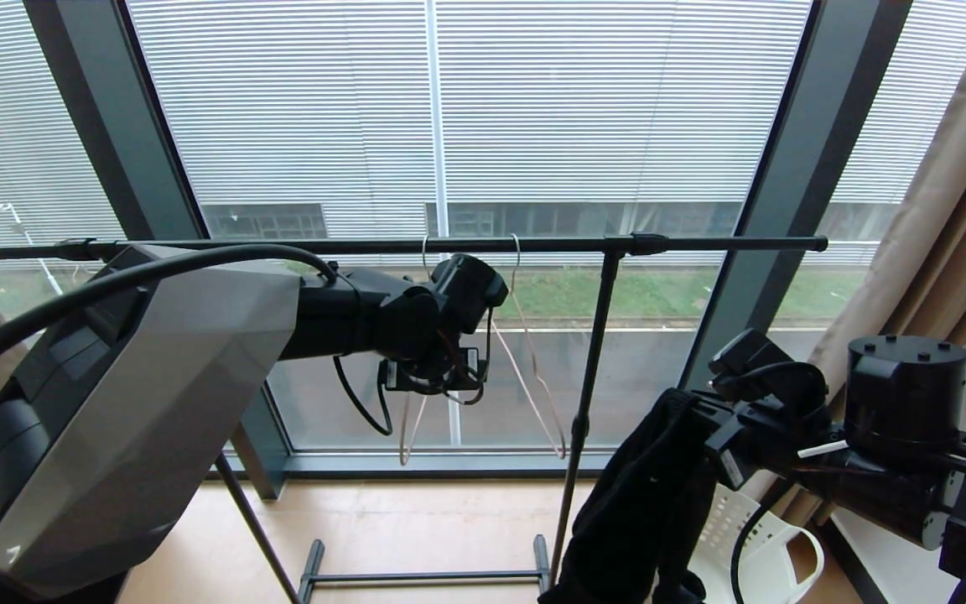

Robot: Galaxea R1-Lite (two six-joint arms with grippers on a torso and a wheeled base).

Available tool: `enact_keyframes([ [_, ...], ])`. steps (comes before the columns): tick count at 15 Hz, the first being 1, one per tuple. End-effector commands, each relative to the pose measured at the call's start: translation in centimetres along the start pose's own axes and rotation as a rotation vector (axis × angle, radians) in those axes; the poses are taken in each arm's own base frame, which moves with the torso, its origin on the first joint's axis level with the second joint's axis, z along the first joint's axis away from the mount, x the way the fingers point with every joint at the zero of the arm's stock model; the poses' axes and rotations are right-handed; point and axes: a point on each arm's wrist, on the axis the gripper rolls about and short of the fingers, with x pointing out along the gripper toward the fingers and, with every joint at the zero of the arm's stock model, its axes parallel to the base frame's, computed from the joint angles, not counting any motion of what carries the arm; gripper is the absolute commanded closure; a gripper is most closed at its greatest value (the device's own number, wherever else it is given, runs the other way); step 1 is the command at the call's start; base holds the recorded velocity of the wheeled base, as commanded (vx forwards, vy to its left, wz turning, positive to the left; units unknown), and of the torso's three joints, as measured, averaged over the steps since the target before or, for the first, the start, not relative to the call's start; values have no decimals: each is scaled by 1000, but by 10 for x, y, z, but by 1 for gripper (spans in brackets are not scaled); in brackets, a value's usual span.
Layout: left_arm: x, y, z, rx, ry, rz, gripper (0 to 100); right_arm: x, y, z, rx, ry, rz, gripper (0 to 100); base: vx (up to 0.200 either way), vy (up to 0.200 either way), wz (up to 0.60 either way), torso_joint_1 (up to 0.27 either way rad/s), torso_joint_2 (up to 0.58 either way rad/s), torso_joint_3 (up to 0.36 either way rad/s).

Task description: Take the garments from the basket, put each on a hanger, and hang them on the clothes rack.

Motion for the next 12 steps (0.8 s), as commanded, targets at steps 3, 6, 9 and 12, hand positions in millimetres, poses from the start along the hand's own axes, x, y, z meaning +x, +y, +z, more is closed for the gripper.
enact_keyframes([
  [3, 5, 6, 6, -17, -7, 8, 0, 1, 2, 0, -2, 0, 5, 100, 0, 0, 0, 0, 0, 0],
  [6, 15, 8, 8, -27, -6, 18, 0, 3, 2, -2, -3, 11, 8, 100, 0, 0, 0, 0, 0, 0],
  [9, 29, 4, 1, -18, 18, 29, 0, 4, 3, -3, -3, 13, 10, 100, 0, 0, 0, 0, 0, 0],
  [12, 28, 3, 1, -16, 17, 26, 100, 5, 3, -3, -6, 15, 11, 100, 0, 0, 0, 0, 0, 0],
])
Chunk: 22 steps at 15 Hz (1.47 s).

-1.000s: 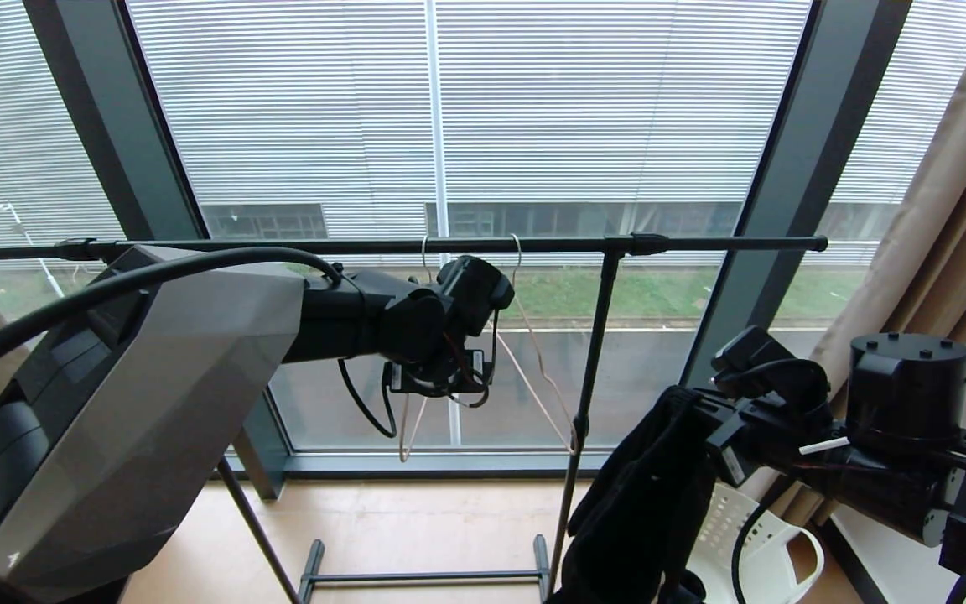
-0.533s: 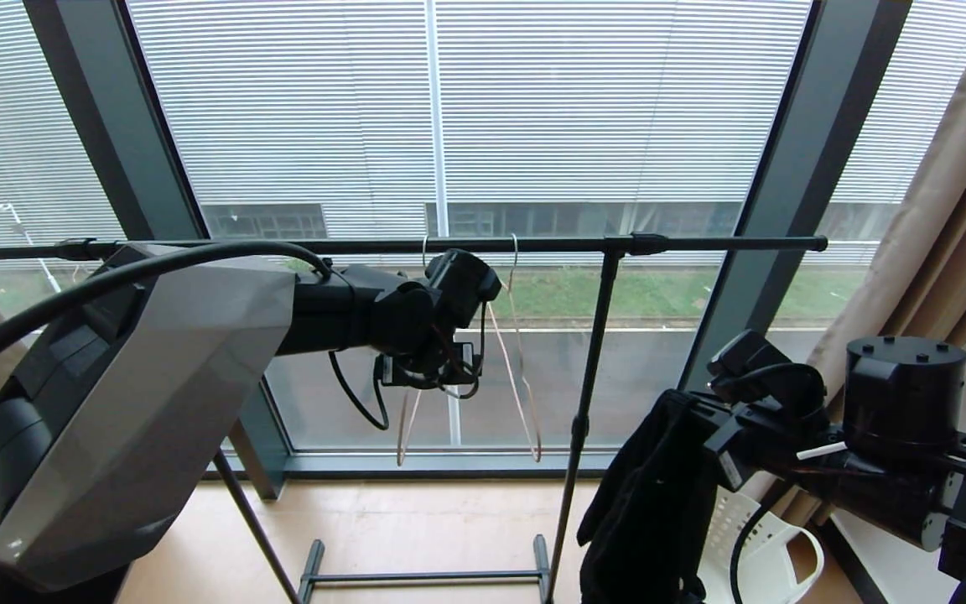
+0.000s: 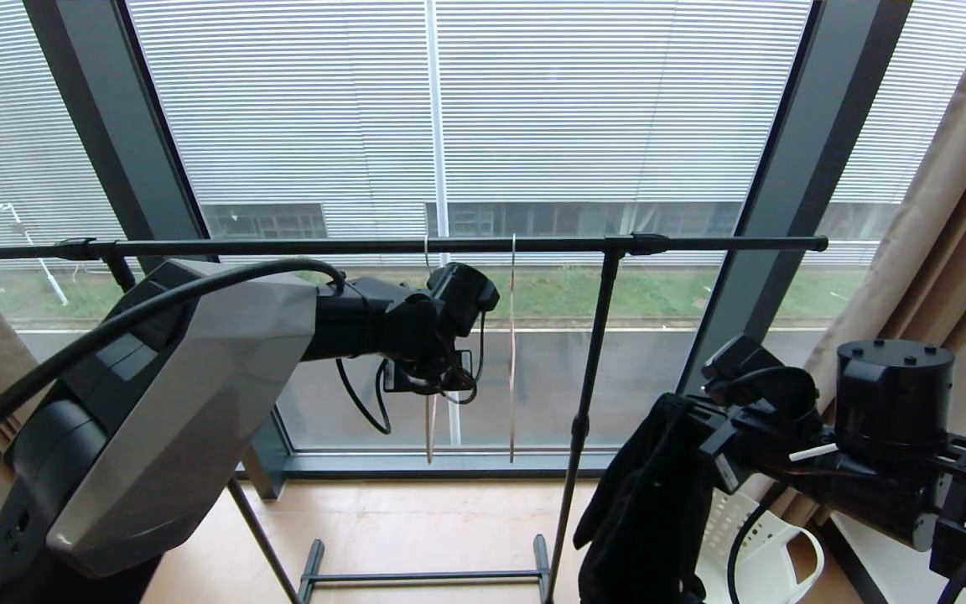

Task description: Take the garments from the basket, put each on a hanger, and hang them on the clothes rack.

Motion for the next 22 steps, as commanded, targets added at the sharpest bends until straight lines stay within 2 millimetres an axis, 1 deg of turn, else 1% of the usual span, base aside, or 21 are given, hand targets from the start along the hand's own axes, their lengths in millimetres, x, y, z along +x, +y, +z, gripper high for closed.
enact_keyframes([
  [1, 2, -1, -2, 2, 5, 2, 100, 1, 0, 0, -2, 2, 2, 100, 0, 0, 0, 0, 0, 0],
  [4, 1, 1, -1, -4, 5, 8, 100, 3, 1, -3, -4, 14, 5, 100, 0, 0, 0, 0, 0, 0],
  [5, -3, 2, 1, -8, -3, 5, 100, 3, 1, -3, -4, 14, 5, 100, 0, 0, 0, 0, 0, 0],
  [9, -31, 9, 12, -25, -47, -19, 100, 2, 1, -2, -4, 9, 3, 100, 0, 0, 0, 0, 0, 0],
  [10, -45, 12, 14, -22, -59, -31, 100, 2, 1, -2, -4, 9, 3, 100, 0, 0, 0, 0, 0, 0],
  [11, -49, 14, 14, -19, -60, -32, 100, 2, 1, -2, -4, 9, 3, 100, 0, 0, 0, 0, 0, 0],
  [12, -61, 16, 11, -2, -62, -40, 100, 2, 1, -2, -4, 9, 3, 100, 0, 0, 0, 0, 0, 0],
  [13, -67, 19, 8, 14, -56, -38, 100, 2, 2, -2, -6, 10, 6, 100, 0, 0, 0, 0, 0, 0],
  [17, -77, 28, 3, 38, -46, -34, 100, 2, 5, -2, -11, 10, 18, 100, 0, 0, 0, 0, 0, 0],
  [19, -95, 32, -2, 46, -55, -49, 100, 1, 5, -2, -11, 10, 18, 100, 0, 0, 0, 0, 0, 0],
  [21, -101, 35, -4, 49, -56, -52, 100, 1, 6, -2, -11, 9, 19, 100, 0, 0, 0, 0, 0, 0],
  [22, -107, 39, -6, 64, -58, -53, 100, 1, 9, -1, -16, 6, 28, 100, 0, 0, 0, 0, 0, 0],
])
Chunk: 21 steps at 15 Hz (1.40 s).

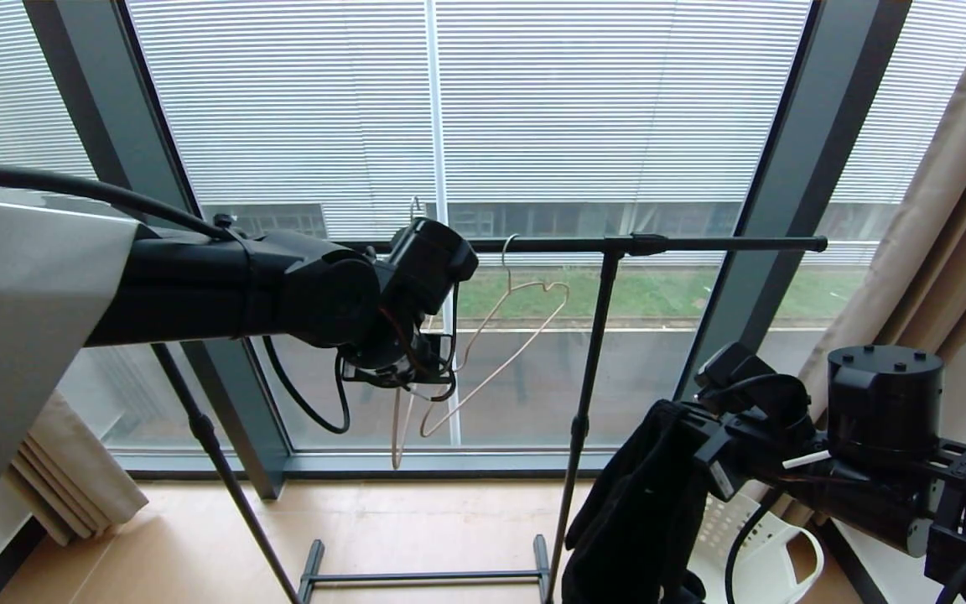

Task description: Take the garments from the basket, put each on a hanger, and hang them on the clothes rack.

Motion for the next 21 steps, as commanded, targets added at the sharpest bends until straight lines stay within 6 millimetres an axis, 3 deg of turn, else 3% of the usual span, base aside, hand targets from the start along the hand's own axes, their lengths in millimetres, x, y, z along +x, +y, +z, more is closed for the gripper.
enact_keyframes([
  [1, -16, 7, -1, 10, -22, -10, 100, 0, 2, 1, -4, -3, 3, 100, 0, 0, 0, 0, 0, 0],
  [9, -42, 35, -36, 100, -79, -40, 100, 1, 3, 0, -6, 8, -10, 100, 0, 0, 0, 0, 0, 0],
  [15, -75, 70, -88, 118, -131, -74, 100, 4, 4, -3, -7, 24, -4, 100, 0, 0, 0, 0, 0, 0],
  [16, -76, 71, -89, 118, -132, -75, 100, 5, 5, -3, -5, 25, -3, 100, 0, 0, 0, 0, 0, 0],
  [17, -81, 84, -108, 119, -132, -78, 100, 3, 10, -2, -16, 23, 4, 100, 0, 0, 0, 0, 0, 0],
  [21, -73, 97, -149, 210, -145, -83, 100, 0, 18, 1, -32, 20, 9, 100, 0, 0, 0, 0, 0, 0],
])
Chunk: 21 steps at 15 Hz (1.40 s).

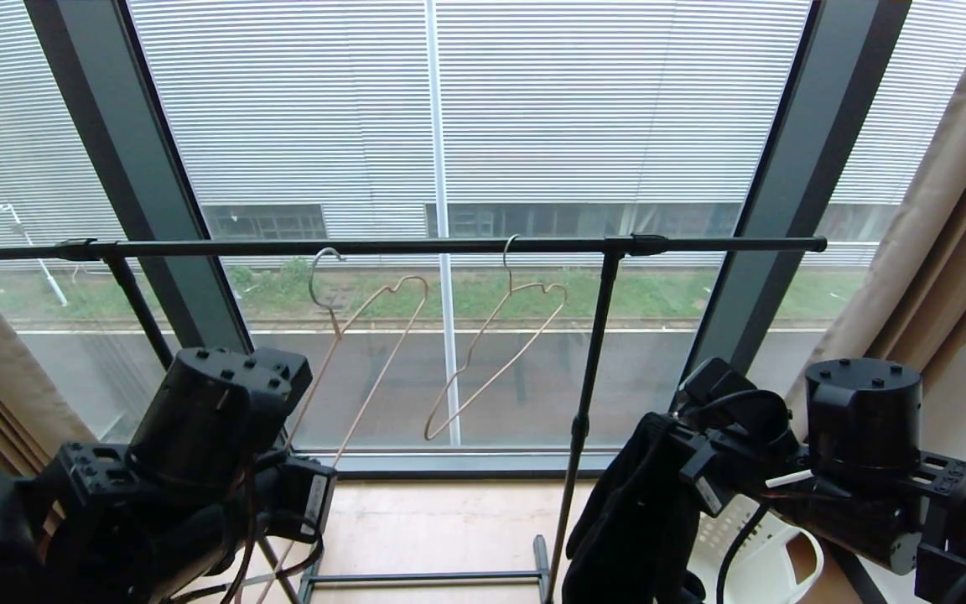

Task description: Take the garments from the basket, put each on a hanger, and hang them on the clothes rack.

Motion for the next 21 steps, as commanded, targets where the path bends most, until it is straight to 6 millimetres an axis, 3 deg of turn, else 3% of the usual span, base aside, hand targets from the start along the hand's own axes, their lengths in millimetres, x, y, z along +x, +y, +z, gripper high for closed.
enact_keyframes([
  [1, -5, 6, -22, 32, -11, -4, 100, 0, 2, 1, -4, -5, 6, 100, 0, 0, 0, 0, 0, 0],
  [5, 2, 8, -36, 28, -27, 0, 100, 1, 3, 0, -7, 2, 8, 100, 0, 0, 0, 0, 0, 0],
  [8, 5, 14, -45, 14, -10, 5, 100, 2, 4, -1, -8, 8, 14, 100, -200, 0, 0, 9, 2, -1],
  [11, 3, 14, -50, 9, -18, -48, 100, 3, 5, -2, -8, 13, 15, 100, -200, 200, 0, 6, 1, 4],
  [17, 4, 15, -52, 25, -17, -55, 100, 5, 6, -3, -10, 23, 13, 100, 0, 200, 0, 2, -2, 5],
  [21, 4, 15, -55, 19, -40, -60, 100, 6, 5, -2, -6, 12, -18, 100, 0, 0, 0, 0, 0, 0],
])
